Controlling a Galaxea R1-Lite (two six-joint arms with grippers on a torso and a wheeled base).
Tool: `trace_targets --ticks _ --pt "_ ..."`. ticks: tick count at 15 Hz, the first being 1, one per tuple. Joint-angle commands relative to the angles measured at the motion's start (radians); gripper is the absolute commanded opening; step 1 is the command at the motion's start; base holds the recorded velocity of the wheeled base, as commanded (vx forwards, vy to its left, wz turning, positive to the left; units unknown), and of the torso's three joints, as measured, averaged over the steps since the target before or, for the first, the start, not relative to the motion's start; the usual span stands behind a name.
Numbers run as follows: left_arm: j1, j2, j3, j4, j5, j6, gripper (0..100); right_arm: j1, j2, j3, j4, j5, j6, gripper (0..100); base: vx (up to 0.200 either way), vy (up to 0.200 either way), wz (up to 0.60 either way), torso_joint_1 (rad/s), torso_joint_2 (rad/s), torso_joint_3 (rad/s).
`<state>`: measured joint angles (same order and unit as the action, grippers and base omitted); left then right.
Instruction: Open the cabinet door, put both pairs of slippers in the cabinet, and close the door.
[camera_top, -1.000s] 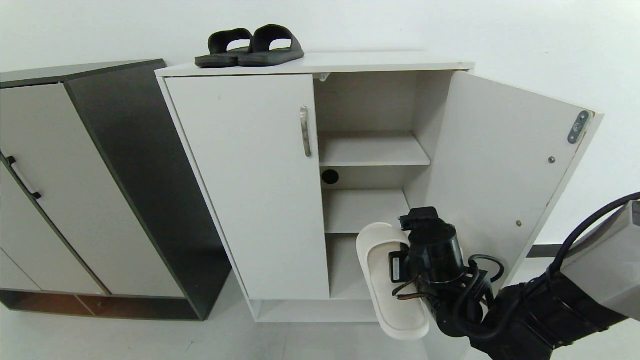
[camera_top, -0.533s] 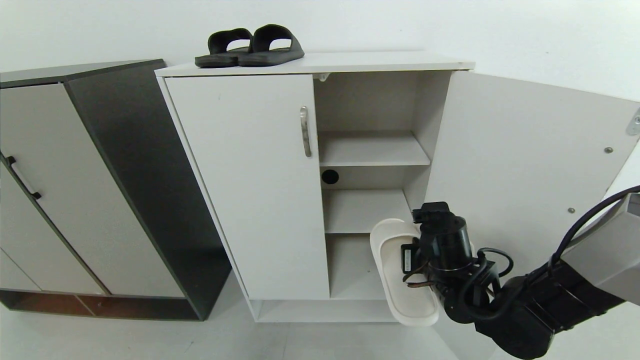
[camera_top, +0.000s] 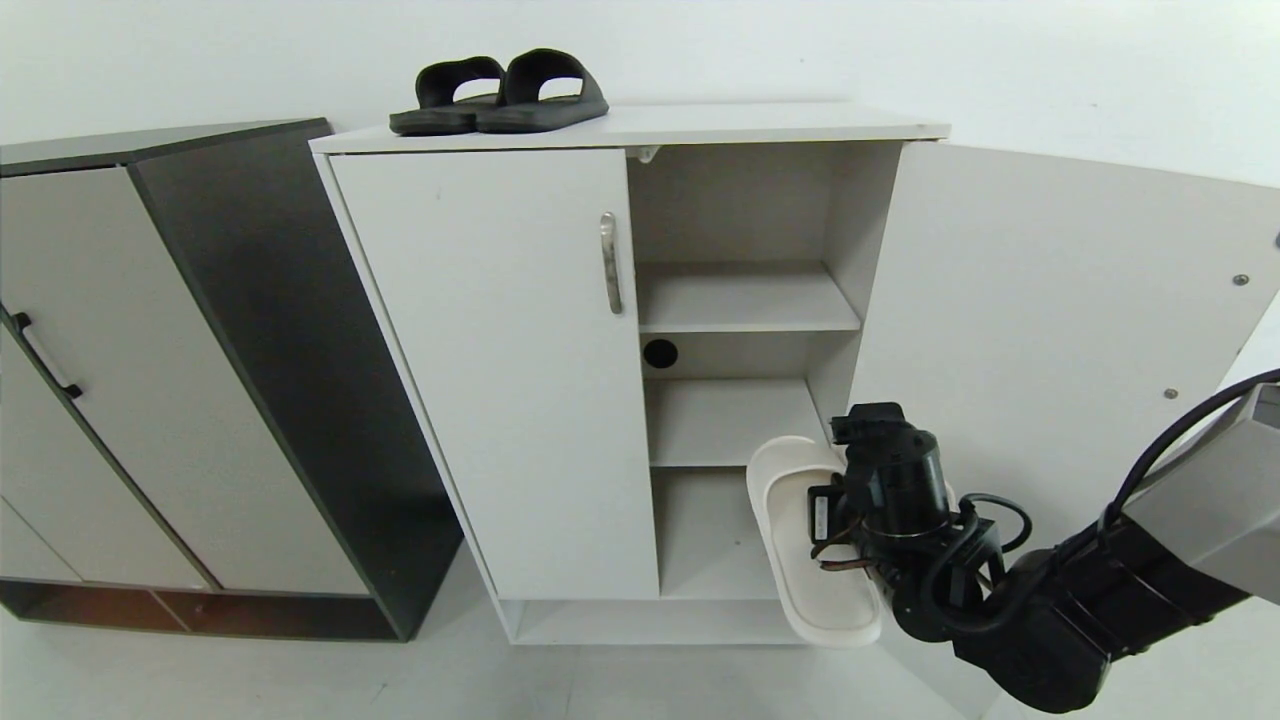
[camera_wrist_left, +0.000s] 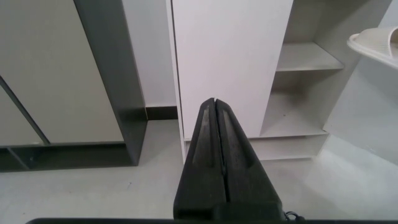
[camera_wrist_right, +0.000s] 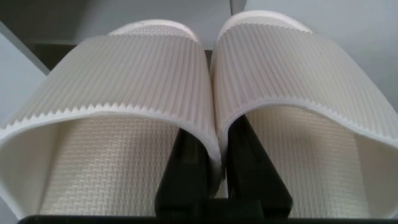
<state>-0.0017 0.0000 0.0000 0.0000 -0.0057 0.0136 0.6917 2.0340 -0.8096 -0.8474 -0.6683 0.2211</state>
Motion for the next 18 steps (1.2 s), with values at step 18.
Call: trace_targets --ticks 18 --pt "0.000 0.002 0.000 0.000 0.001 -0.003 0 0.118 0.268 -0.221 -0.004 0.058 0.060 0 0.000 0.000 0.00 0.000 0.00 -0.027"
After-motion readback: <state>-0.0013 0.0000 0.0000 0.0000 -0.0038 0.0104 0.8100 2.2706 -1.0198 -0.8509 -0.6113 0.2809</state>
